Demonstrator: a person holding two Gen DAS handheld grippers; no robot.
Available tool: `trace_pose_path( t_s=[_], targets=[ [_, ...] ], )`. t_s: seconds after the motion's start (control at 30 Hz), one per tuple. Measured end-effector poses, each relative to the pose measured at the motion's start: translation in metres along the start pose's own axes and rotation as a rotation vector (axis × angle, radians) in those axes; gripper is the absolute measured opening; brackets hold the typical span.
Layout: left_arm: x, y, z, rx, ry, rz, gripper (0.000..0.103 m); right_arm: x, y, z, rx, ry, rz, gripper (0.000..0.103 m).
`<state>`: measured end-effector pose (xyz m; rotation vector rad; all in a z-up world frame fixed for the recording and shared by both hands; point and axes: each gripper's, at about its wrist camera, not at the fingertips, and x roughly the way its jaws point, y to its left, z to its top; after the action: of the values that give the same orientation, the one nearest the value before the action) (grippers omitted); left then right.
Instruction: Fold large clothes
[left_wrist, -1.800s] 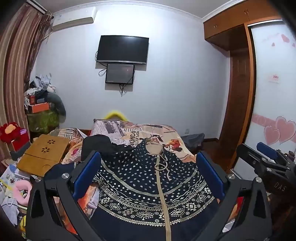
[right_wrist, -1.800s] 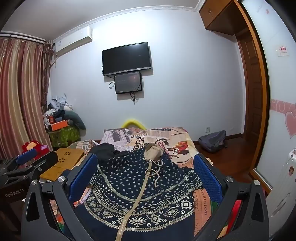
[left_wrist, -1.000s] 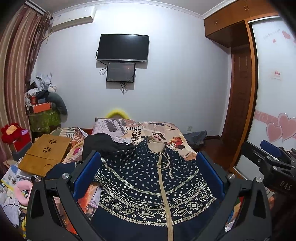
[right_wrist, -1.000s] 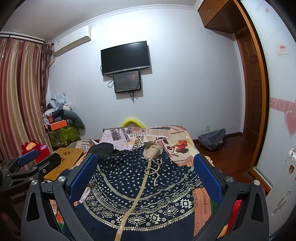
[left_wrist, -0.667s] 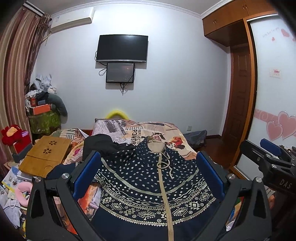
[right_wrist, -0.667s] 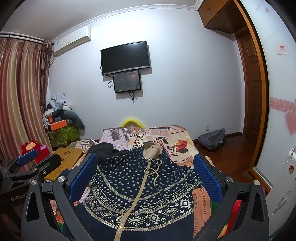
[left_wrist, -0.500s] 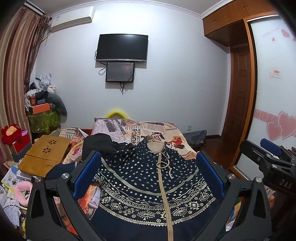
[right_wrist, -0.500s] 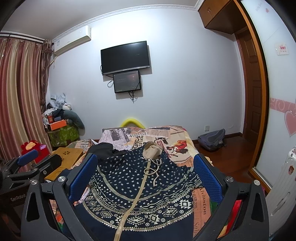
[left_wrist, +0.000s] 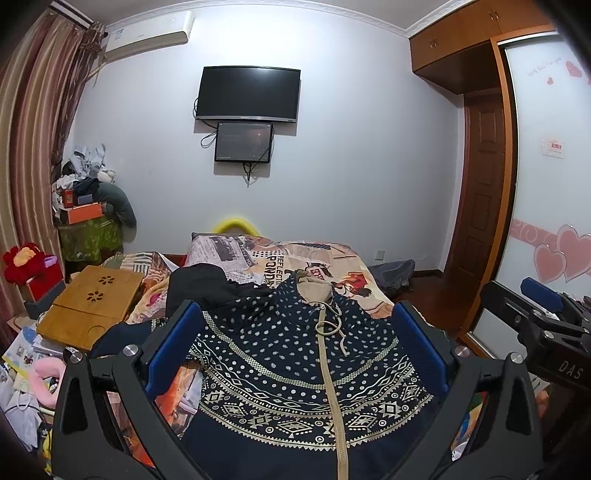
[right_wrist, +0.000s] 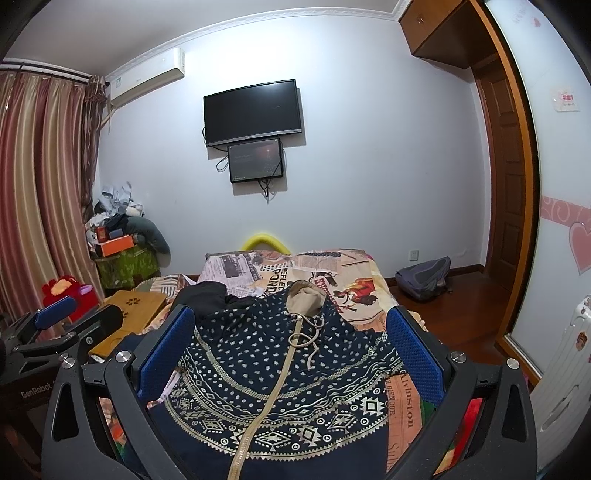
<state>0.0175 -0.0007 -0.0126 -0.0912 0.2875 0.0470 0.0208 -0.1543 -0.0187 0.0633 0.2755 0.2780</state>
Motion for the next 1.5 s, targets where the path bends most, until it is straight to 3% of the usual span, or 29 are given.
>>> trace_pose_path(
  t_s=[0.6, 0.97, 1.2, 1.4, 1.5],
  targets=[
    [0.011, 0.003, -0.006, -0.006, 0.018, 0.006, 0.103, 0.009, 0.001, -0.003, 0.004, 0.027, 0.002, 0.103],
    [0.046, 0.022, -0.011, 0.002, 0.057, 0.044, 0.103, 0.042, 0.005, -0.008, -0.029, 0.086, -0.005, 0.103],
    [0.094, 0.079, -0.007, -0.043, 0.11, 0.107, 0.103, 0.097, 0.001, -0.013, -0.065, 0.165, -0.016, 0.103],
    [0.15, 0.157, -0.013, -0.136, 0.2, 0.245, 0.103, 0.145, 0.002, -0.015, -0.133, 0.208, -0.064, 0.103],
    [0.18, 0.201, -0.026, -0.196, 0.274, 0.274, 0.103, 0.171, 0.001, -0.02, -0.162, 0.239, -0.088, 0.103]
  ],
)
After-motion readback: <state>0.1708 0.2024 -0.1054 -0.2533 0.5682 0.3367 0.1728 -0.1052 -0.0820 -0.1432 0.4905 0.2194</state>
